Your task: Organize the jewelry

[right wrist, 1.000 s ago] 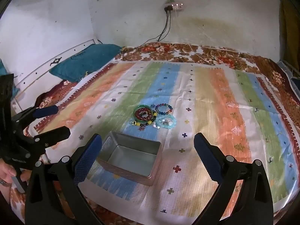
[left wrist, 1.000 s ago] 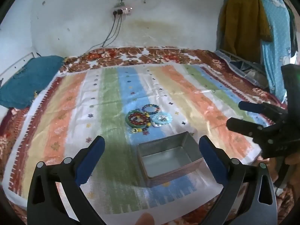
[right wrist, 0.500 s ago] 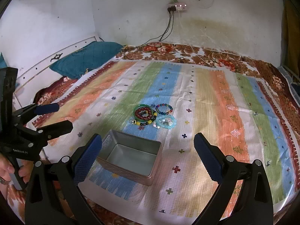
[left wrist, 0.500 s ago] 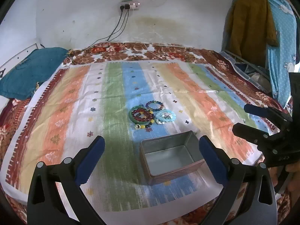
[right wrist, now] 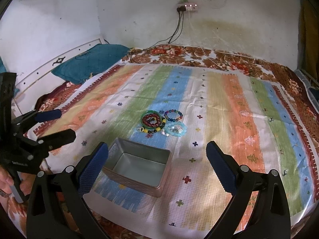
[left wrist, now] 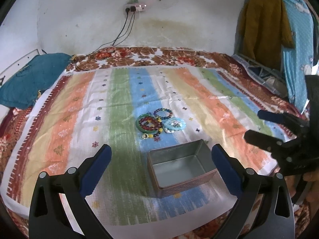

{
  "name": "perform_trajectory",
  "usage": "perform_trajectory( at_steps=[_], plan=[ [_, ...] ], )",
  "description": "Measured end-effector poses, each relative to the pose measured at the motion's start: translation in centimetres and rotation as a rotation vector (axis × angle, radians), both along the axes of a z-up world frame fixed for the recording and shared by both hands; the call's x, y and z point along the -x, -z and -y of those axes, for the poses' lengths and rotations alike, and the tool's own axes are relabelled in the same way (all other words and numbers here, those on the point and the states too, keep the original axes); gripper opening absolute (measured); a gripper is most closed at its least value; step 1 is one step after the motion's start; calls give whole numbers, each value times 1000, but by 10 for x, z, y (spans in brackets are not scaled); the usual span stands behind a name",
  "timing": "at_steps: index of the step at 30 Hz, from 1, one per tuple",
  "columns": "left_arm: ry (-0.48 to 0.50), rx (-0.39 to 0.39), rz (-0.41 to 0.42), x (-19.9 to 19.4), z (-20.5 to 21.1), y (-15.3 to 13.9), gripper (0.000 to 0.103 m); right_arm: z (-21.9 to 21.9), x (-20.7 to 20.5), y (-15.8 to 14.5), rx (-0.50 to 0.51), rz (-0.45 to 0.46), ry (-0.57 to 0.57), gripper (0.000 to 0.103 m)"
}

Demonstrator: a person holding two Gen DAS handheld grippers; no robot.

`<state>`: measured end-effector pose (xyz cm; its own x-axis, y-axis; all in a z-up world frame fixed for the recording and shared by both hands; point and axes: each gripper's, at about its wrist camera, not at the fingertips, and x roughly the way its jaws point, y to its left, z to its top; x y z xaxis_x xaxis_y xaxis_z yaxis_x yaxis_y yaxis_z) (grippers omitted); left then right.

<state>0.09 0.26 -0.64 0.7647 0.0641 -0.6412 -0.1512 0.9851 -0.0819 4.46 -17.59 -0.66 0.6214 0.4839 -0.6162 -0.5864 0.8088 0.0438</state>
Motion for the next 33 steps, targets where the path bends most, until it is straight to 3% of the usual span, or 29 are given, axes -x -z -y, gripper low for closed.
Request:
perform_trajectory(
  at_steps=[12, 24, 33],
  plan=[
    [2, -7, -20, -2, 5, 3, 98, 3, -7, 0, -8, -25, 24, 99],
    [-63, 70, -13, -5, -12, 3, 98, 1, -17, 5, 0, -63, 44, 99],
    [-46, 5, -40, -19, -4, 7, 98, 0, -33, 12, -14, -90, 73, 100]
  ],
)
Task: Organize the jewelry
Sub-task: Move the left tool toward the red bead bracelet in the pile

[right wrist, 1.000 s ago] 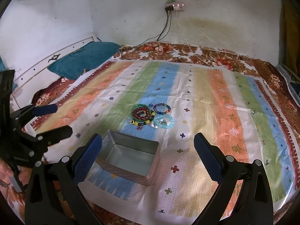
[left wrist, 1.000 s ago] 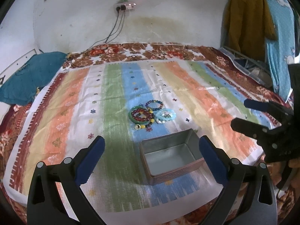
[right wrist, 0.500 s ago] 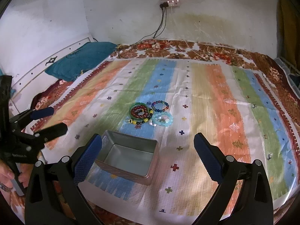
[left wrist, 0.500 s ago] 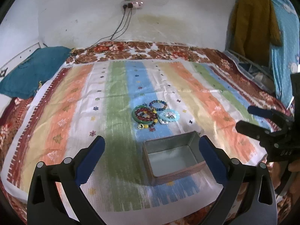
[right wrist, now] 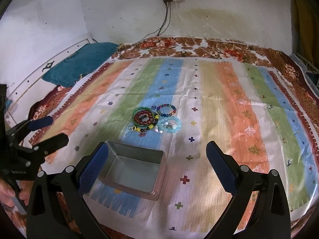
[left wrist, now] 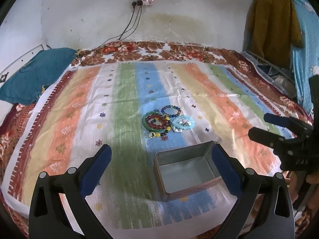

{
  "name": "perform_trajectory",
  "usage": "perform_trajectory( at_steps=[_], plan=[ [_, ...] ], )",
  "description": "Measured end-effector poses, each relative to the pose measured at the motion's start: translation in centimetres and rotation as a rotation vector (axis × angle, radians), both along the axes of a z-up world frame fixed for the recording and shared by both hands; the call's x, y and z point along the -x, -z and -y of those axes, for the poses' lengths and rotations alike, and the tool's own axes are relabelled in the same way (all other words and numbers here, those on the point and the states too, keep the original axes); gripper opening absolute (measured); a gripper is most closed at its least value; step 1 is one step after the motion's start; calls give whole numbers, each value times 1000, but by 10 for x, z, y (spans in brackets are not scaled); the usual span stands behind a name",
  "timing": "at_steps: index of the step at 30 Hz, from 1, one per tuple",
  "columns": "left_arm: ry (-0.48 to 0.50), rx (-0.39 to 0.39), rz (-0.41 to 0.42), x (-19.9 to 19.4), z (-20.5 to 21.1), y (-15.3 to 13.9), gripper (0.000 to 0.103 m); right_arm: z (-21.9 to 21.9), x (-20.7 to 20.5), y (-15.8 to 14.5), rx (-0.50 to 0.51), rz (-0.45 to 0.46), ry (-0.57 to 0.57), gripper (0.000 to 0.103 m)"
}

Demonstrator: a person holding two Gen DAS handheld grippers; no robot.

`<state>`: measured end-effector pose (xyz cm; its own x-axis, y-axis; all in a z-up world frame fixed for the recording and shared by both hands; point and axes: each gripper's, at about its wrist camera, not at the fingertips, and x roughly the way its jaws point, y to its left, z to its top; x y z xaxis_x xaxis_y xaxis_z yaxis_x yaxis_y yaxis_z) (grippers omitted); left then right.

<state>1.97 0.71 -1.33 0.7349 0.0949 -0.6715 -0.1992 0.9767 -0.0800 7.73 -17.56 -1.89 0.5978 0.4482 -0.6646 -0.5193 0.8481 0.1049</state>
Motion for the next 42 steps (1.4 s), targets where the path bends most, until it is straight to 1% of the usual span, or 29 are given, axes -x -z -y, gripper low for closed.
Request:
perform_trajectory(
  at_steps=[3, 5, 7, 10, 17, 21, 28, 34, 42],
  plan=[
    [-11, 0, -20, -6, -5, 3, 98, -1, -7, 4, 0, -21, 2, 100],
    [-16, 29, -23, -9, -12, 4, 98, -3, -12, 6, 5, -31, 3, 100],
    [-31, 42, -30, -14, -17, 6, 98, -5, -16, 8, 17, -30, 3, 99],
    [-42, 14, -49, -22, -19, 9, 98, -8, -23, 11, 41, -31, 7, 100],
    [-56, -15, -87, -40, -23, 14, 98, -10, -39, 16, 65, -44, 35, 99],
    [-61, -2, -102, -50, -29, 17, 98, -14, -49, 18, 75, -52, 37, 100],
    [-70, -1, -145, -67, -36, 27, 98, -18, -65, 22, 80, -66, 35, 99],
    [-98, -4, -156, -75, -41, 29, 98, -23, -76, 29, 93, -96, 28, 99],
    [-95, 23, -188, -94, -46, 41, 98, -29, -93, 37, 100, -127, 32, 99]
  ],
)
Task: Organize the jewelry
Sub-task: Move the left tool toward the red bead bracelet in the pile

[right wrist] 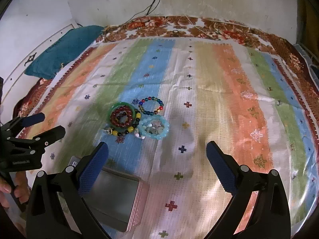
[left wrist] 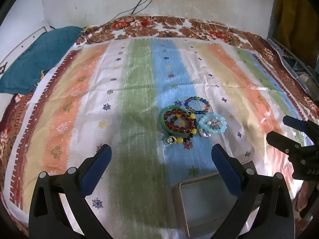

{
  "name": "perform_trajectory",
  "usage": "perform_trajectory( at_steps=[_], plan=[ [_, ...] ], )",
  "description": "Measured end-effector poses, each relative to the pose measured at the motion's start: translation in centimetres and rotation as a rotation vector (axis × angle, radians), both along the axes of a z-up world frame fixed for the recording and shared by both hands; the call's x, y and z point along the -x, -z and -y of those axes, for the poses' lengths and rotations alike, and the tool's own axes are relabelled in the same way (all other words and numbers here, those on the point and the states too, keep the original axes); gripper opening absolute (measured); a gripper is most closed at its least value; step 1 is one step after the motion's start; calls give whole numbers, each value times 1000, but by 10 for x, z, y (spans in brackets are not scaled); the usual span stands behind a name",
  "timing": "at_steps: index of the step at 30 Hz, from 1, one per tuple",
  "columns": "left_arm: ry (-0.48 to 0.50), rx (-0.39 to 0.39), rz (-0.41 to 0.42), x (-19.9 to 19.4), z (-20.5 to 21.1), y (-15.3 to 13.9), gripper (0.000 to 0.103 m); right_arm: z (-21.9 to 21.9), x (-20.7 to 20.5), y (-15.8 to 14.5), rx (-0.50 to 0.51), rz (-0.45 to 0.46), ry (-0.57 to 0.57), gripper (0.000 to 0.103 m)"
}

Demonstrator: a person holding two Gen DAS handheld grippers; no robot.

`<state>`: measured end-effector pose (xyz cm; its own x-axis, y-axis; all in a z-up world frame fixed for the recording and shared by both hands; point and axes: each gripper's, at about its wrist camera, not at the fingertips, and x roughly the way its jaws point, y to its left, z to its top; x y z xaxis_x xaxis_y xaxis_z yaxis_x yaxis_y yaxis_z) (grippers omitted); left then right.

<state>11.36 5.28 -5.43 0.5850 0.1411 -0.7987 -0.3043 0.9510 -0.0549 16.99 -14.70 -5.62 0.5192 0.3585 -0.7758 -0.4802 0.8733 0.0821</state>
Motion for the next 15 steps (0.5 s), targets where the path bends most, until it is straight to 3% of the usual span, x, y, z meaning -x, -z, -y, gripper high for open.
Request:
perform_trajectory(
  at_steps=[10, 15],
  plan=[
    [-52, 121, -41, -20, -23, 21, 98, -2, -17, 9, -7, -39, 7, 99],
    [-73, 79, -54, -23, -25, 24, 97, -6, -25, 17, 13, -59, 7, 99]
  ],
)
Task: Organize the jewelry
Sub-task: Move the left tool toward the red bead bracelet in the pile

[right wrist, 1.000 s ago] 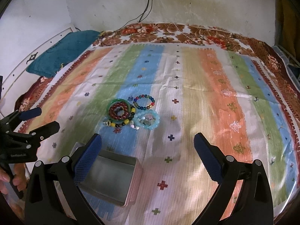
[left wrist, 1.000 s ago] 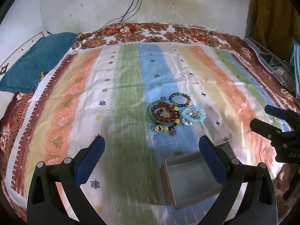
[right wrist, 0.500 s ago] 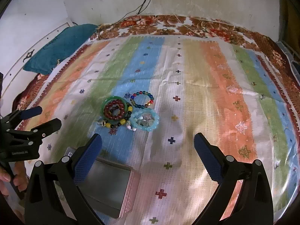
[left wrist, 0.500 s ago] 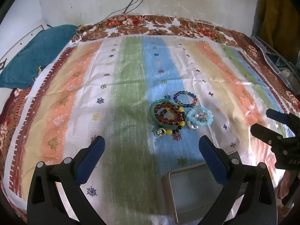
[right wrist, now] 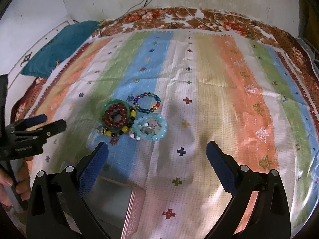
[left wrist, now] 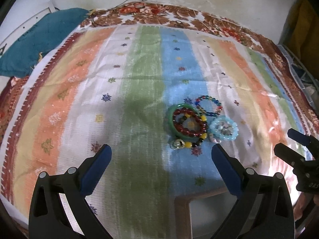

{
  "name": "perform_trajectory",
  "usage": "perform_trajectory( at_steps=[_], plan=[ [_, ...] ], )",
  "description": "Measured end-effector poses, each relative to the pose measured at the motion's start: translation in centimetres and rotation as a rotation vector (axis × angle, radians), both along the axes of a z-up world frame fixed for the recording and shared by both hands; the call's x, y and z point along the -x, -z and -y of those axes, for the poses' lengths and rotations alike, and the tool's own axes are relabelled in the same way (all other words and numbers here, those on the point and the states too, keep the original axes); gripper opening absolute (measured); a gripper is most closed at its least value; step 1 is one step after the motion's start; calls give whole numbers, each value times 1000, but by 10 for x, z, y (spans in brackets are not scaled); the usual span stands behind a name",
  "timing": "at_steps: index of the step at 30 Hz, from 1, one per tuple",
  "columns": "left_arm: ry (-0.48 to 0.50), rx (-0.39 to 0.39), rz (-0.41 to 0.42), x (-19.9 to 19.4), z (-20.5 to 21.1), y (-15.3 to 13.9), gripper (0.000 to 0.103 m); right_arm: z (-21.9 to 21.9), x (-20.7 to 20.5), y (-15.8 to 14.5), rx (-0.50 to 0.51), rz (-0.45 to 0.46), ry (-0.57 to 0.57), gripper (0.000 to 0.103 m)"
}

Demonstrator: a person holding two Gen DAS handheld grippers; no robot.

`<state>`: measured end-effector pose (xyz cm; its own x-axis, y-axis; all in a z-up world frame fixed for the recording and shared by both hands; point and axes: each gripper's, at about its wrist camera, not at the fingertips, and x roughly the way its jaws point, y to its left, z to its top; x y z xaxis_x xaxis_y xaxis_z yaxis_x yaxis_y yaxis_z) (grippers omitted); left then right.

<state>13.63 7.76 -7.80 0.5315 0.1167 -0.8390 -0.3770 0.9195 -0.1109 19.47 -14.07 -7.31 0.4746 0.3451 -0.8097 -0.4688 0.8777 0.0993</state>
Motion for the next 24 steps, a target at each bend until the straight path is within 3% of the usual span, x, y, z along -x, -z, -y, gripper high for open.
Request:
perform_trajectory(
  at_steps=[11, 24],
  plan=[
    [11, 6, -22, -16, 0, 8, 97, -9, -15, 12, 18, -33, -16, 99],
    [7, 108, -71, -41, -4, 27, 97, -6, -39, 31, -47, -136, 14, 99]
  ],
)
